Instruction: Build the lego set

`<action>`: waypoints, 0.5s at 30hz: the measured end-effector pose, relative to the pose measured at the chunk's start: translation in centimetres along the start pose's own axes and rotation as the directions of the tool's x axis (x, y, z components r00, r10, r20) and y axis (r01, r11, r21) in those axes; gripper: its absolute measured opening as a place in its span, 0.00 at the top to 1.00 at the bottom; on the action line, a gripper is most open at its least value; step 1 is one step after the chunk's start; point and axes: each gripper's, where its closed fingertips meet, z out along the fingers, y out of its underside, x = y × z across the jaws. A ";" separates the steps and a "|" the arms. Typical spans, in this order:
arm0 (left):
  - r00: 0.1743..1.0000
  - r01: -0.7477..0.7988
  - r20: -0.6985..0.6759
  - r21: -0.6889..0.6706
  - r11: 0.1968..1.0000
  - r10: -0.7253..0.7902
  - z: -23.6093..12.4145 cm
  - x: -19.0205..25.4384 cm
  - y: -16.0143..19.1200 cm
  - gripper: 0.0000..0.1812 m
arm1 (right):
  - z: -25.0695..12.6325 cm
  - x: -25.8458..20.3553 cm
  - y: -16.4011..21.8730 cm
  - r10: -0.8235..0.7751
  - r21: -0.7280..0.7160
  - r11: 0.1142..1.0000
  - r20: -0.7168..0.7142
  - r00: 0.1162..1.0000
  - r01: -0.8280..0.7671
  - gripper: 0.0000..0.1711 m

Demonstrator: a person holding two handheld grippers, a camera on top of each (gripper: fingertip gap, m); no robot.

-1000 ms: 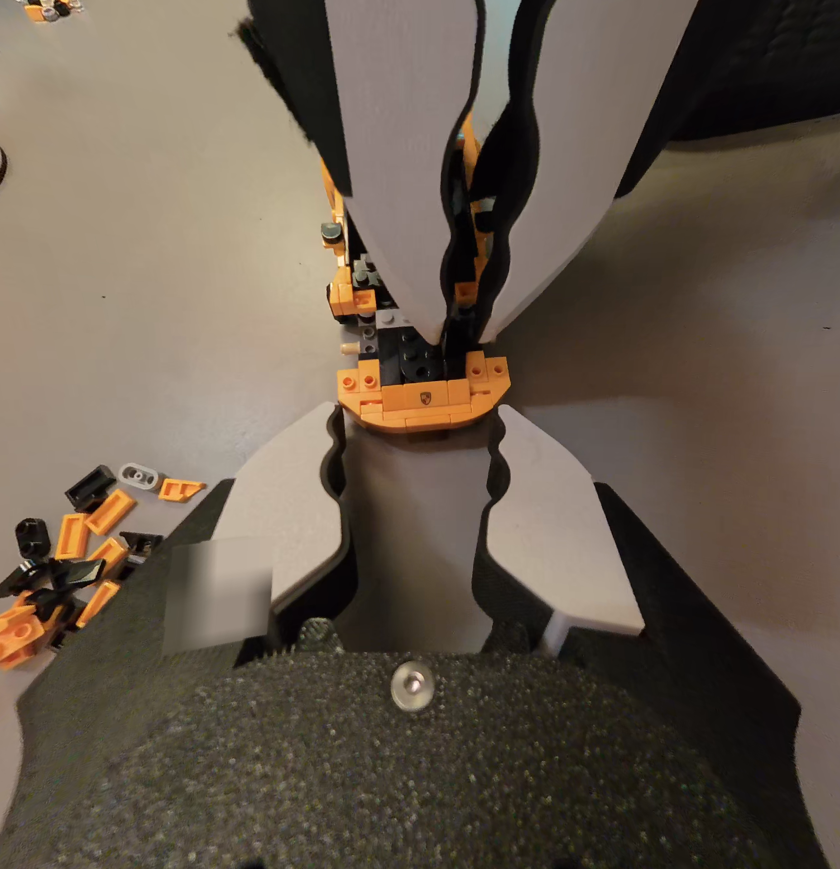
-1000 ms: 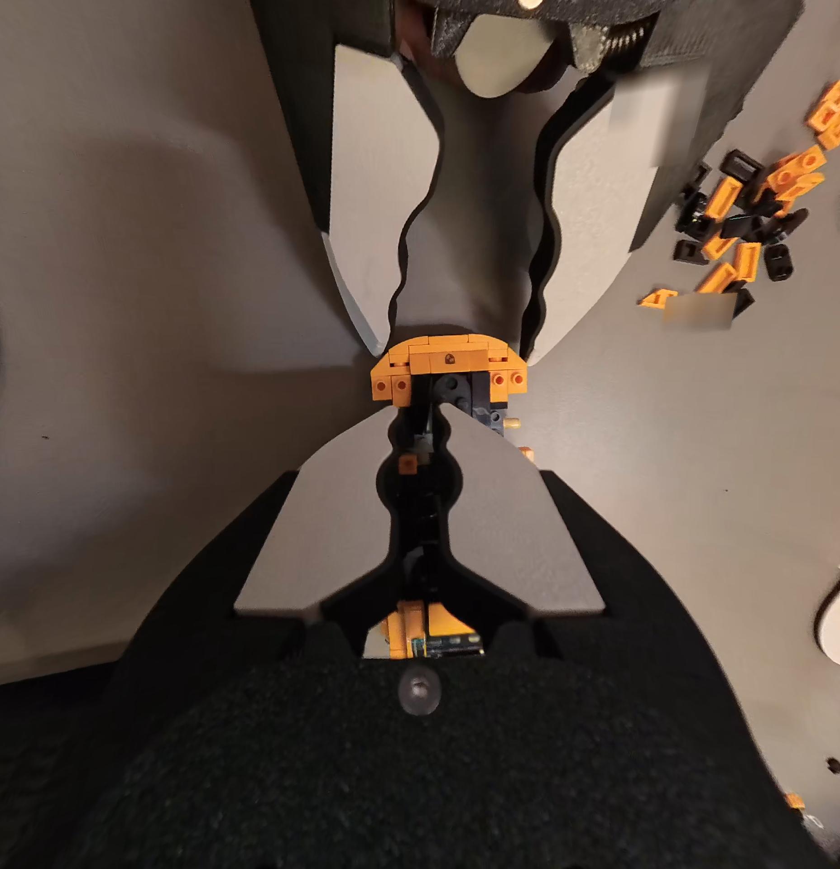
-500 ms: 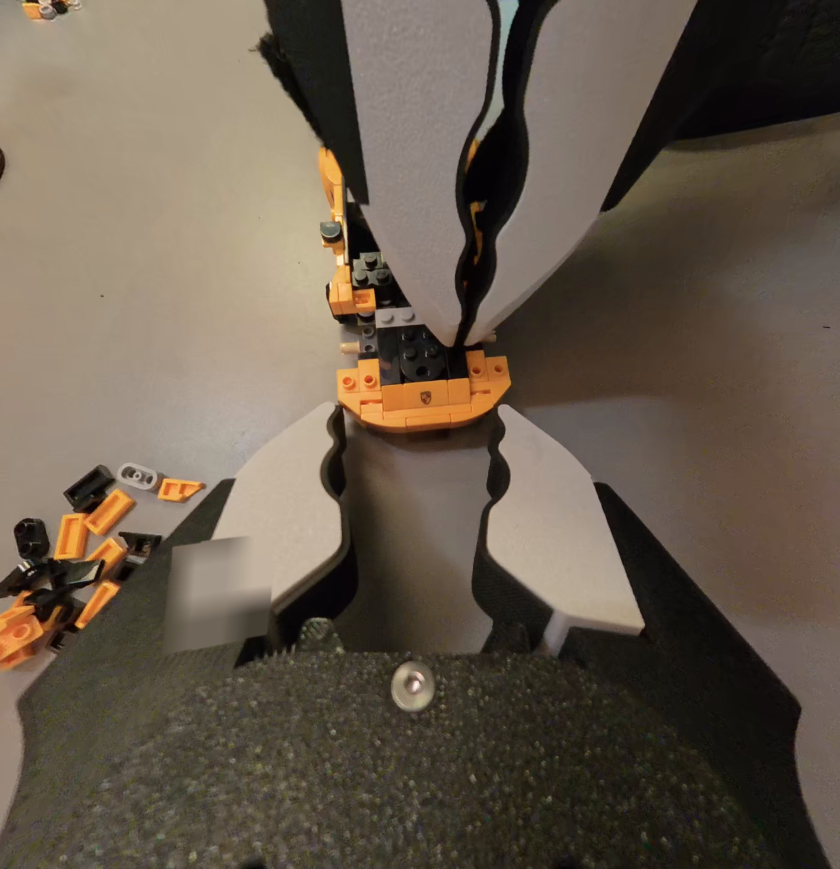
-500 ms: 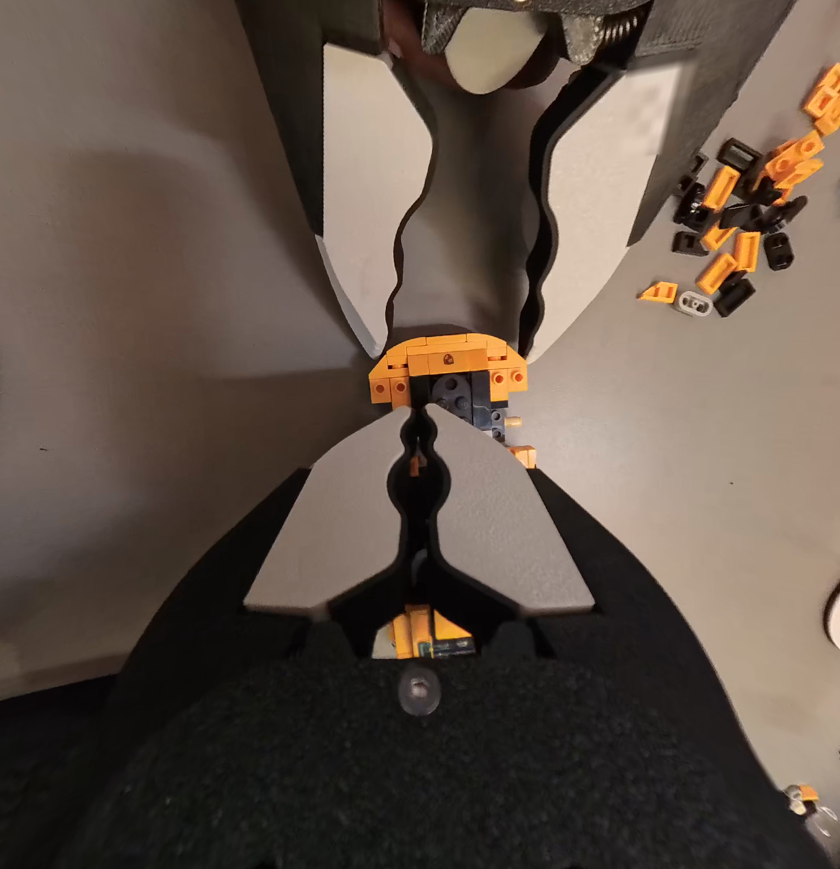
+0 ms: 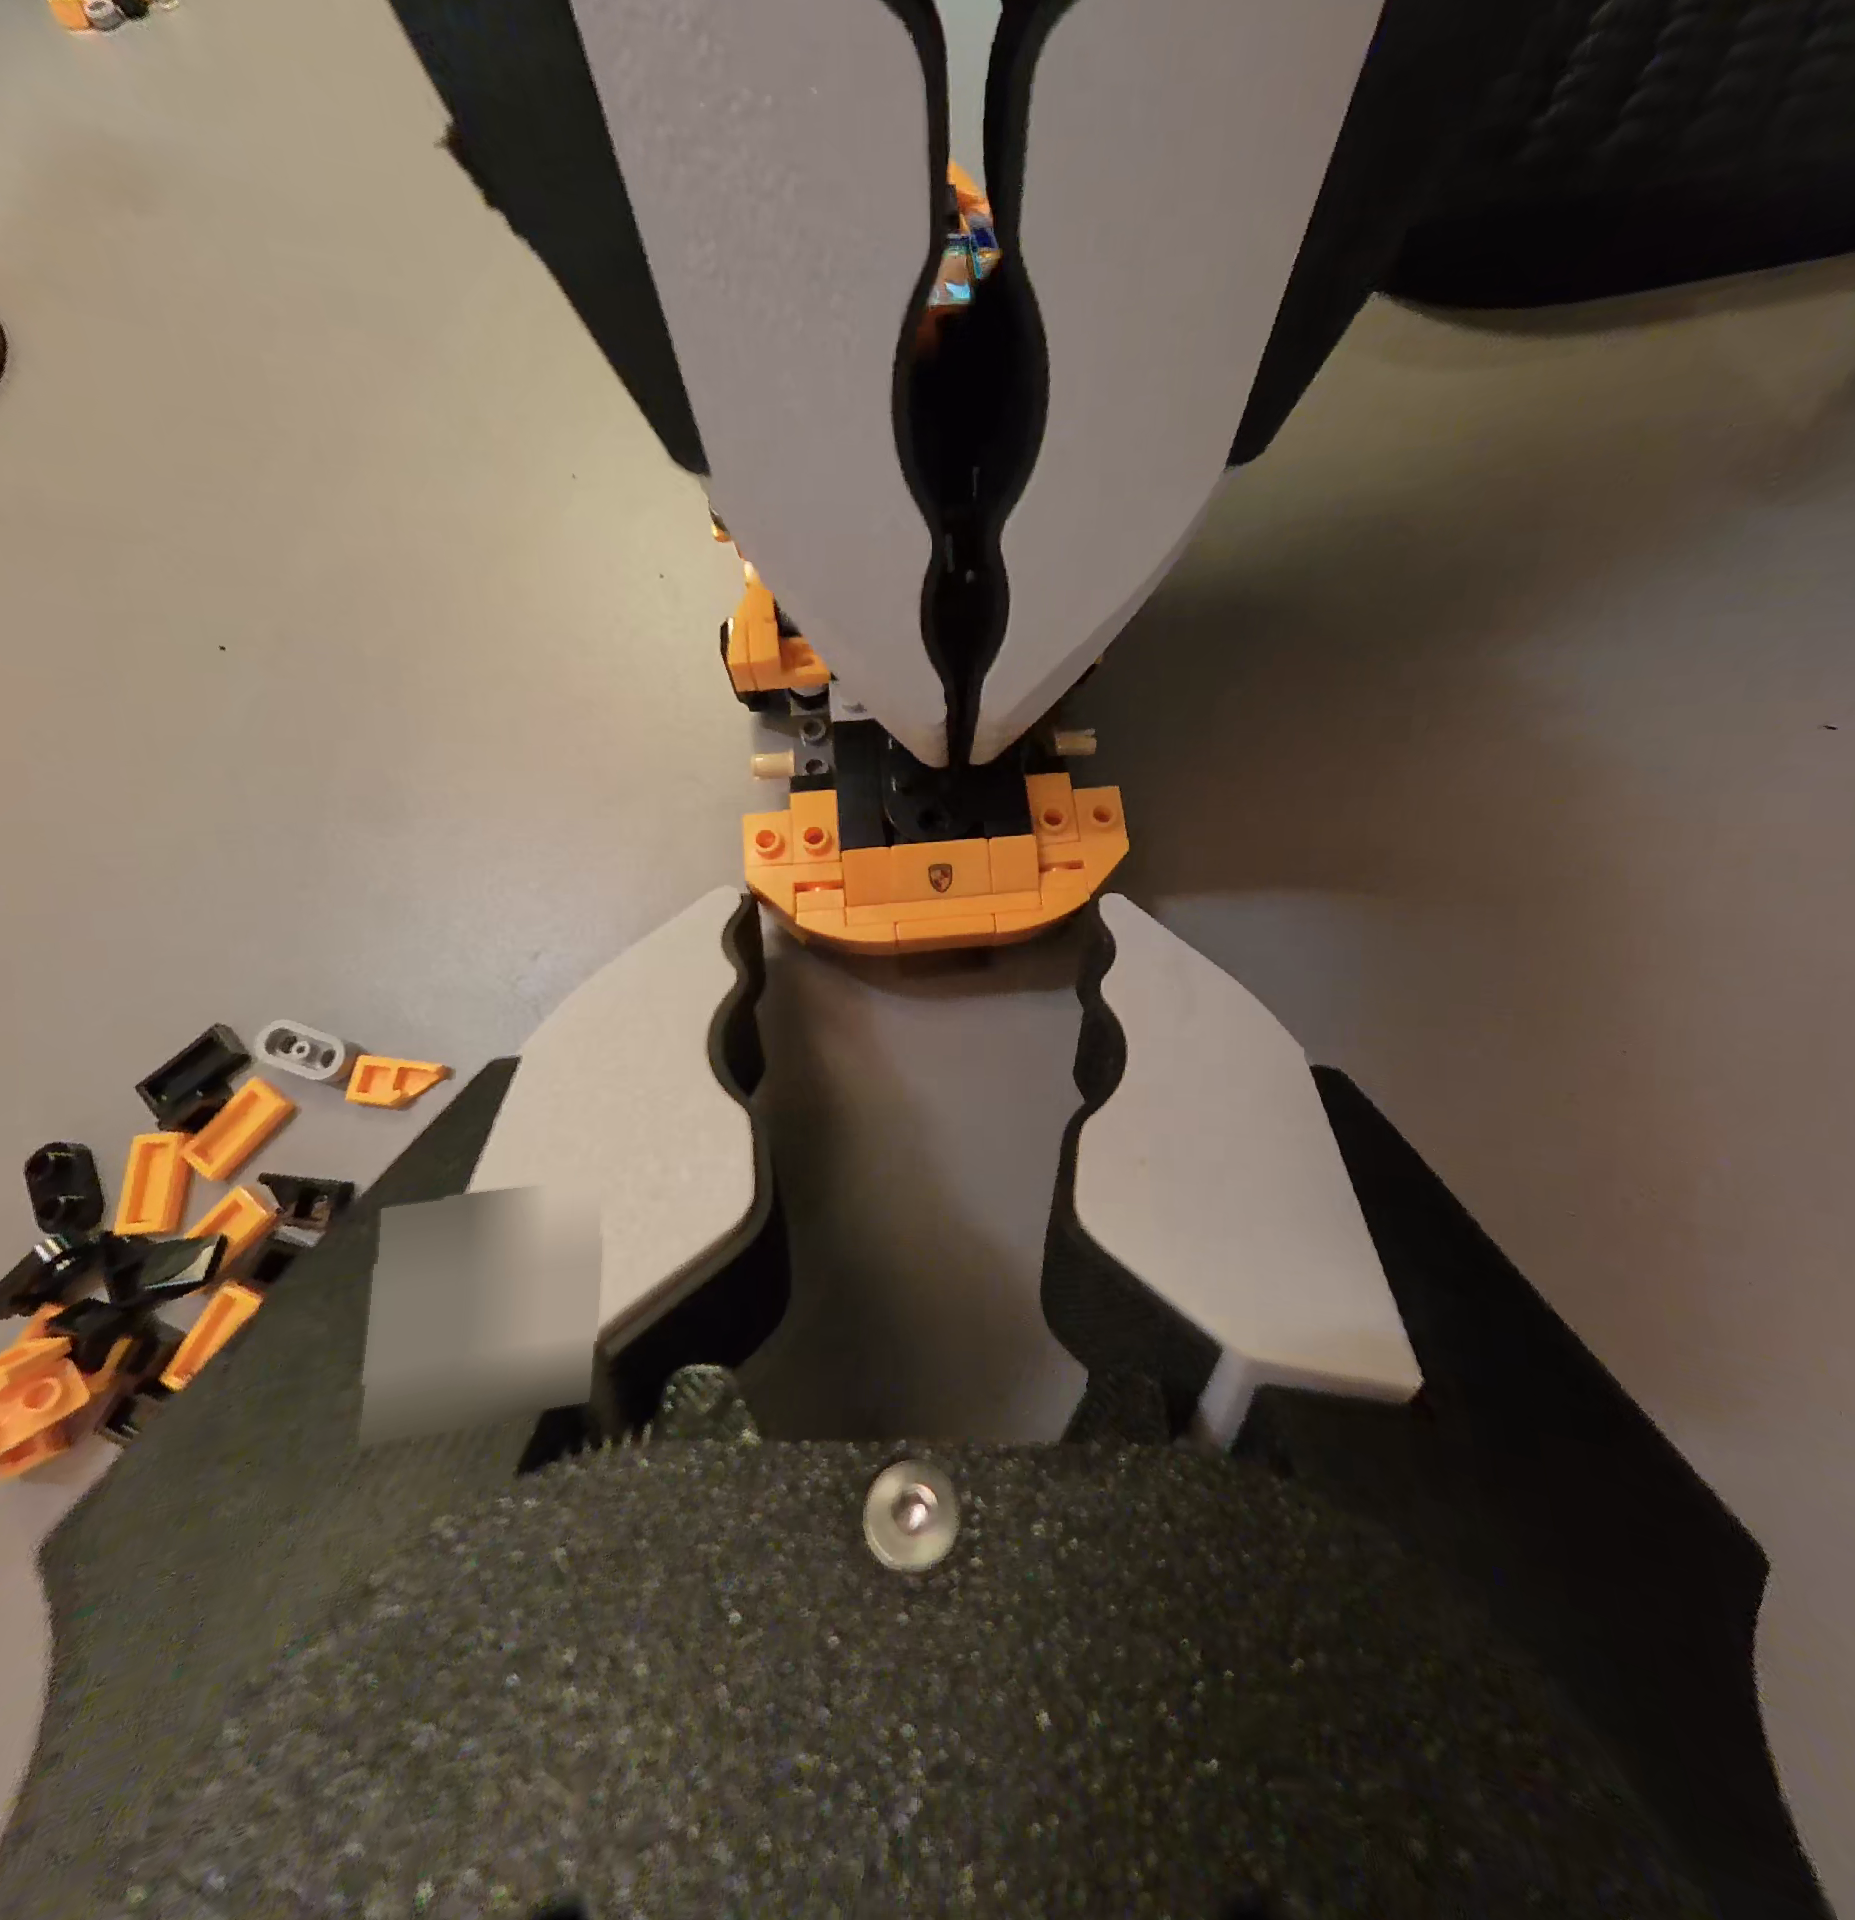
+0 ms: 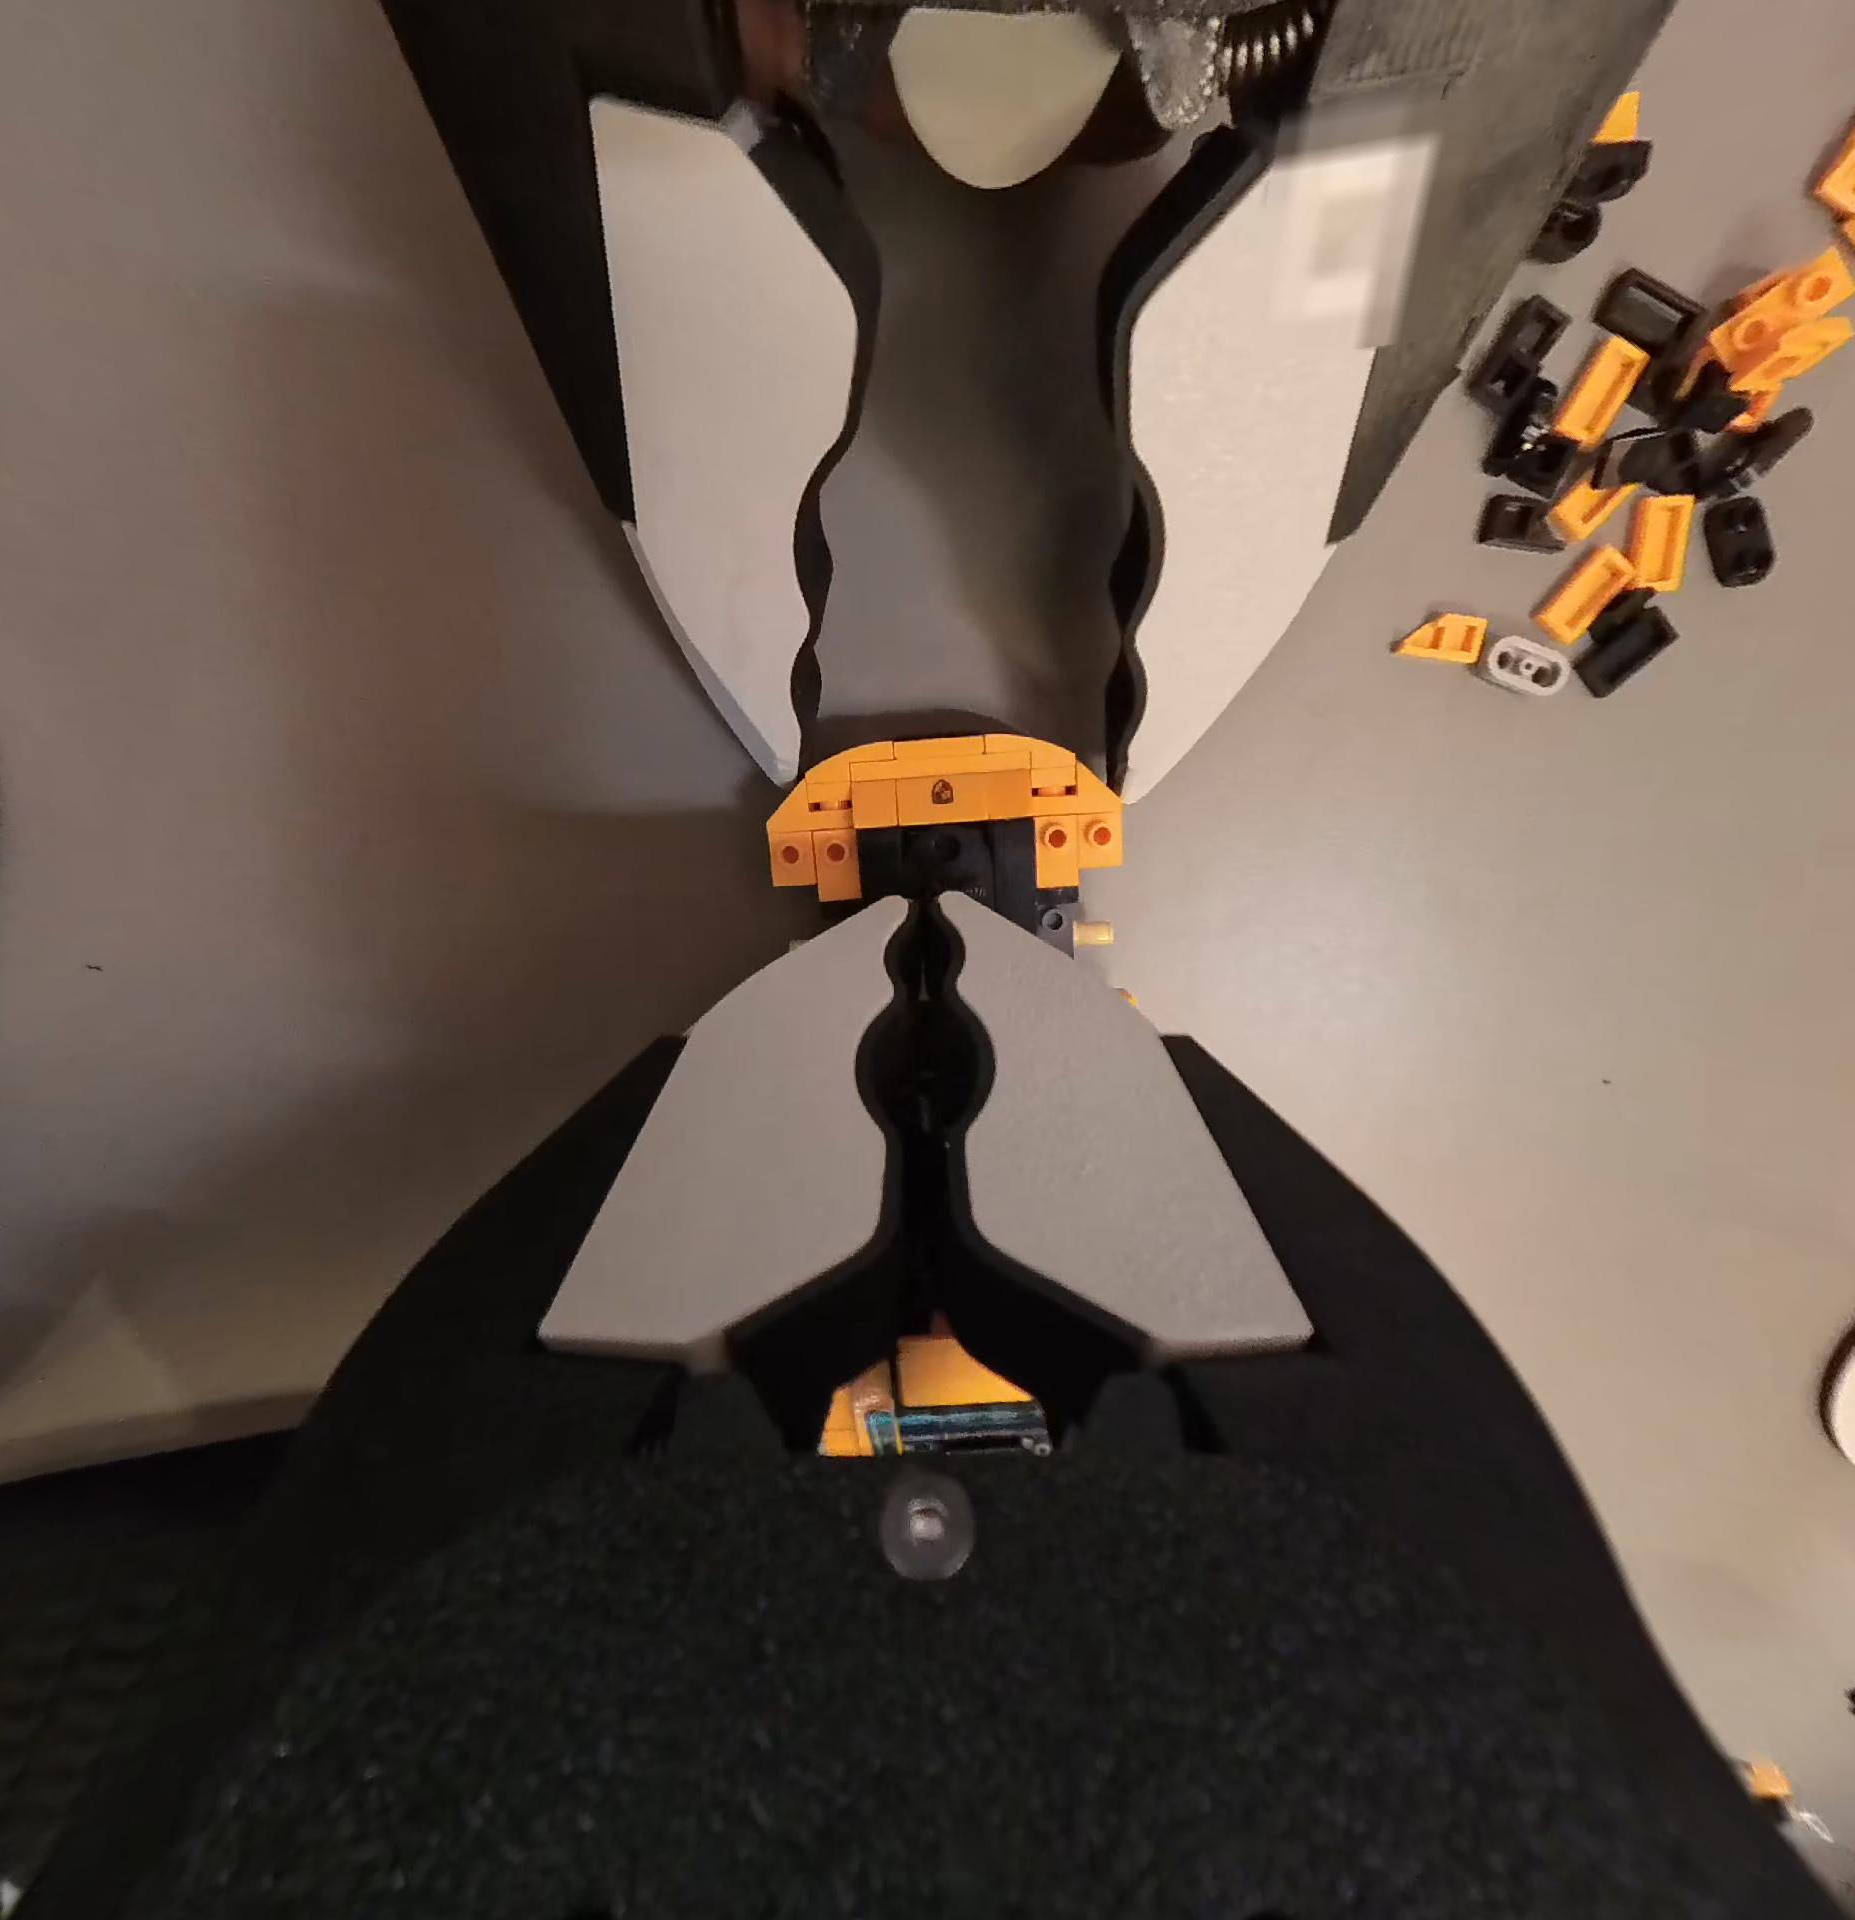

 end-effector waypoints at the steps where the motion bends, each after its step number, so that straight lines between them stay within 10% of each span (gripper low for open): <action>1: 1.000 0.002 0.000 -0.003 1.000 -0.002 0.0 0.0 0.0 0.69 | -0.1 0.1 0.1 0.000 0.013 1.000 -0.009 1.000 0.000 1.00; 15: 1.000 0.003 0.002 -0.011 1.000 -0.002 0.1 0.0 0.1 0.69 | 0.2 -0.7 -0.2 -0.042 0.019 0.999 -0.011 0.999 0.042 1.00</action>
